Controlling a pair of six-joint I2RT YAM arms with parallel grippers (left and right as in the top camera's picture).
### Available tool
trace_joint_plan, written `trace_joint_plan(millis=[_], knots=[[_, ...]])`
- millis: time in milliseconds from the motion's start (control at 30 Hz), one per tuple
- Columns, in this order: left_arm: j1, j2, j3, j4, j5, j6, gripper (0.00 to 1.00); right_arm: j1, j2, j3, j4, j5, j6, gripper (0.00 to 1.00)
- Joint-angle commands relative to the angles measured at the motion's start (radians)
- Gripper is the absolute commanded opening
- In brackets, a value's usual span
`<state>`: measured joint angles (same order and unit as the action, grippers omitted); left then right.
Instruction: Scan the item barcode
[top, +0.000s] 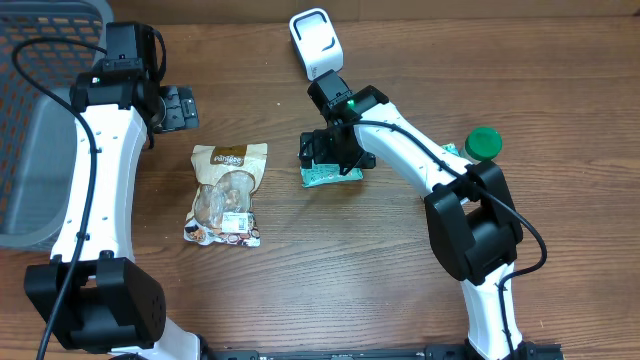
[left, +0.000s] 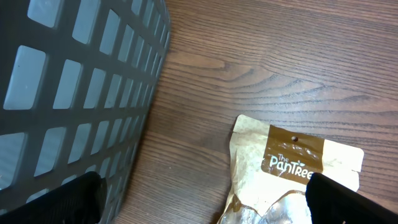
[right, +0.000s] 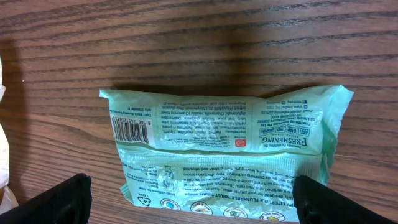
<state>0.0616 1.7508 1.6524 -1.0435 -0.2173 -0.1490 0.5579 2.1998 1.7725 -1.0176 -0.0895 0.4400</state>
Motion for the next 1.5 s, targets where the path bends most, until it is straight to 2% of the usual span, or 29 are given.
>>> trace_joint_plan(millis=[0,1467], knots=[[0.009,-0.012,0.021,0.002,0.001,0.014,1.00,0.002,-0.030,-0.006,0.003,-0.002,-0.003,1.00],[0.010,-0.012,0.021,0.002,0.001,0.014,1.00,0.002,-0.030,-0.006,0.031,0.013,-0.003,1.00]])
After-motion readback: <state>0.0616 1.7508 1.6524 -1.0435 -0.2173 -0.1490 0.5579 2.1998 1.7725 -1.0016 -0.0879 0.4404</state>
